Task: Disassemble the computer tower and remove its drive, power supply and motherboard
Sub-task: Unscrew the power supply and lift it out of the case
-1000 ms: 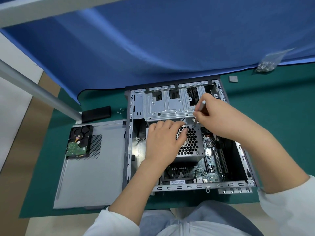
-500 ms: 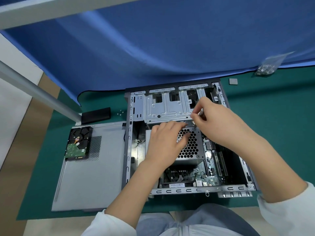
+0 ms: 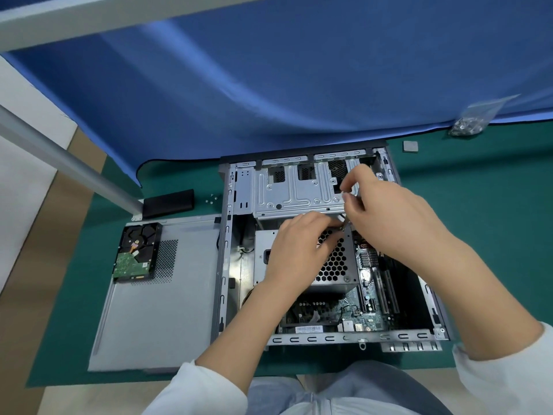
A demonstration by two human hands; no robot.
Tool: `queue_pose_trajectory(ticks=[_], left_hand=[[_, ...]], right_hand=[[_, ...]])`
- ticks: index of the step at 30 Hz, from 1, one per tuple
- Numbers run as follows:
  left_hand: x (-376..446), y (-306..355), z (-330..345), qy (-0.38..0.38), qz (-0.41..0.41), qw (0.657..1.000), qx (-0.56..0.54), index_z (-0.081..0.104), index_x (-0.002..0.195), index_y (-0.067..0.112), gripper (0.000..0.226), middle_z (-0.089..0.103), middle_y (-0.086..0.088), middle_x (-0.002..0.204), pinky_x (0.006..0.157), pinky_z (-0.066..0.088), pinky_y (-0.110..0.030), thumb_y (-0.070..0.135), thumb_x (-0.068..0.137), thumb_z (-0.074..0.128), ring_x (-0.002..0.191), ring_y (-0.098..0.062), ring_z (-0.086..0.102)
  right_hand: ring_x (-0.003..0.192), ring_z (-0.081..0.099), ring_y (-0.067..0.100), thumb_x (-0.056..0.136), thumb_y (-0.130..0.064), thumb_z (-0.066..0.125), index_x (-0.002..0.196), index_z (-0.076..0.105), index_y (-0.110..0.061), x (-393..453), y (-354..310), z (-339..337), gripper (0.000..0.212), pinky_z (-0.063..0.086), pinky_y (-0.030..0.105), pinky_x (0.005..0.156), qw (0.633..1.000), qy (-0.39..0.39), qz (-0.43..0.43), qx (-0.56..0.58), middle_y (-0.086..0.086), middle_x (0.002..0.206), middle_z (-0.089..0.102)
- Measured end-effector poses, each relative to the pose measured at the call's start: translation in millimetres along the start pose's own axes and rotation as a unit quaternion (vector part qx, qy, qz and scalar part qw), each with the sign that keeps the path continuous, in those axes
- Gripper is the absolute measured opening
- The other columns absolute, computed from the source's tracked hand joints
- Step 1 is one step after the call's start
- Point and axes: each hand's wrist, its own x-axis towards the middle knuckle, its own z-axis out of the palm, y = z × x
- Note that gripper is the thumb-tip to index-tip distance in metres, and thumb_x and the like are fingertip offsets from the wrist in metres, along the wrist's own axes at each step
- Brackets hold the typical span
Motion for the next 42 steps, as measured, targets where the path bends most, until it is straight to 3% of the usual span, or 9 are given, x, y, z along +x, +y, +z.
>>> queue_pose_trajectory(ticks=[4, 7, 13, 17, 22, 28, 34, 39, 42], left_hand=[[-0.5, 0.9, -0.2, 0.009, 0.001, 1.000, -0.004, 0.065, 0.107, 0.025, 0.020, 0.065, 0.011, 0.103, 0.088, 0.039, -0.031, 0.032, 0.090, 0.060, 0.096, -0.012, 0.057], [-0.4, 1.1, 0.4, 0.010, -0.006, 1.000, -0.003, 0.065, 0.107, 0.027, 0.020, 0.064, 0.014, 0.103, 0.089, 0.037, -0.028, 0.035, 0.090, 0.059, 0.096, -0.009, 0.055], [1.1, 1.1, 1.3, 0.020, -0.007, 1.000, -0.003, 0.065, 0.098, 0.027, 0.011, 0.064, 0.014, 0.094, 0.081, 0.036, -0.029, 0.031, 0.089, 0.060, 0.089, -0.011, 0.054], [2.1, 1.9, 2.1, 0.018, -0.012, 1.000, -0.008, 0.067, 0.103, 0.030, 0.018, 0.066, 0.016, 0.099, 0.084, 0.037, -0.028, 0.038, 0.089, 0.059, 0.092, -0.008, 0.055], [2.4, 1.0, 1.7, 0.019, -0.006, 1.000, -0.021, 0.067, 0.101, 0.029, 0.015, 0.066, 0.016, 0.099, 0.084, 0.037, -0.030, 0.034, 0.089, 0.060, 0.092, -0.010, 0.056], [3.1, 2.2, 0.8, 0.030, -0.006, 0.999, -0.034, 0.069, 0.101, 0.028, 0.018, 0.066, 0.015, 0.099, 0.087, 0.040, -0.032, 0.036, 0.088, 0.060, 0.092, -0.008, 0.057], [4.3, 5.1, -1.7, 0.061, -0.019, 0.996, -0.062, 0.068, 0.087, 0.019, 0.006, 0.047, 0.018, 0.071, 0.063, 0.032, -0.028, 0.023, 0.082, 0.068, 0.067, -0.011, 0.044], [11.0, 4.7, -12.0, 0.016, -0.126, 0.949, -0.290, 0.068, 0.087, 0.026, 0.008, 0.068, 0.013, 0.079, 0.068, 0.049, -0.021, 0.019, 0.083, 0.069, 0.077, -0.002, 0.063], [14.1, -2.0, -28.2, 0.029, -0.133, 0.921, -0.365, 0.068, 0.086, 0.025, 0.010, 0.072, 0.011, 0.083, 0.073, 0.051, -0.017, 0.016, 0.082, 0.071, 0.081, -0.003, 0.067]], right_hand=[[0.061, 0.049, 0.006, 0.092, -0.035, 0.037, 0.101, 0.038, -0.033, 0.3, 0.2, -3.5, 0.009, 0.027, 0.027, 0.049, 0.999, -0.029, -0.011, 0.005, -0.013, 0.069, 0.054], [0.066, 0.053, 0.014, 0.095, -0.046, 0.037, 0.095, 0.044, -0.032, 2.5, -1.0, -5.0, 0.016, 0.032, 0.030, 0.054, 0.999, -0.018, -0.018, -0.028, -0.013, 0.076, 0.060], [0.071, 0.055, 0.017, 0.091, -0.033, 0.040, 0.102, 0.041, -0.035, 1.7, 0.0, -3.1, 0.011, 0.033, 0.030, 0.056, 0.999, -0.045, -0.019, -0.016, -0.011, 0.081, 0.061], [0.070, 0.054, 0.017, 0.095, -0.050, 0.036, 0.092, 0.046, -0.034, 3.3, -0.1, -3.5, 0.019, 0.028, 0.029, 0.051, 1.000, -0.013, -0.006, -0.018, -0.012, 0.076, 0.061], [0.070, 0.053, 0.015, 0.089, -0.035, 0.042, 0.103, 0.041, -0.036, 3.1, 1.7, -1.2, 0.013, 0.031, 0.030, 0.054, 1.000, -0.019, -0.003, 0.000, -0.011, 0.078, 0.061], [0.063, 0.049, 0.008, 0.093, -0.043, 0.045, 0.094, 0.047, -0.034, 4.3, 1.2, 1.5, 0.009, 0.027, 0.025, 0.048, 1.000, 0.005, 0.008, -0.007, -0.013, 0.068, 0.056], [0.077, 0.055, 0.010, 0.082, -0.030, 0.053, 0.099, 0.045, -0.040, 4.2, -7.0, 0.7, 0.021, 0.037, 0.028, 0.056, 0.997, -0.048, 0.003, 0.066, -0.017, 0.073, 0.056], [0.065, 0.054, 0.009, 0.084, -0.034, 0.048, 0.091, 0.053, -0.034, 9.4, -14.3, -0.5, 0.008, 0.037, 0.027, 0.054, 0.994, -0.002, 0.008, 0.107, -0.012, 0.066, 0.056], [0.061, 0.053, 0.007, 0.087, -0.039, 0.046, 0.086, 0.057, -0.031, 17.0, -20.7, 1.3, 0.014, 0.041, 0.028, 0.055, 0.989, 0.019, 0.017, 0.149, -0.011, 0.063, 0.057]])
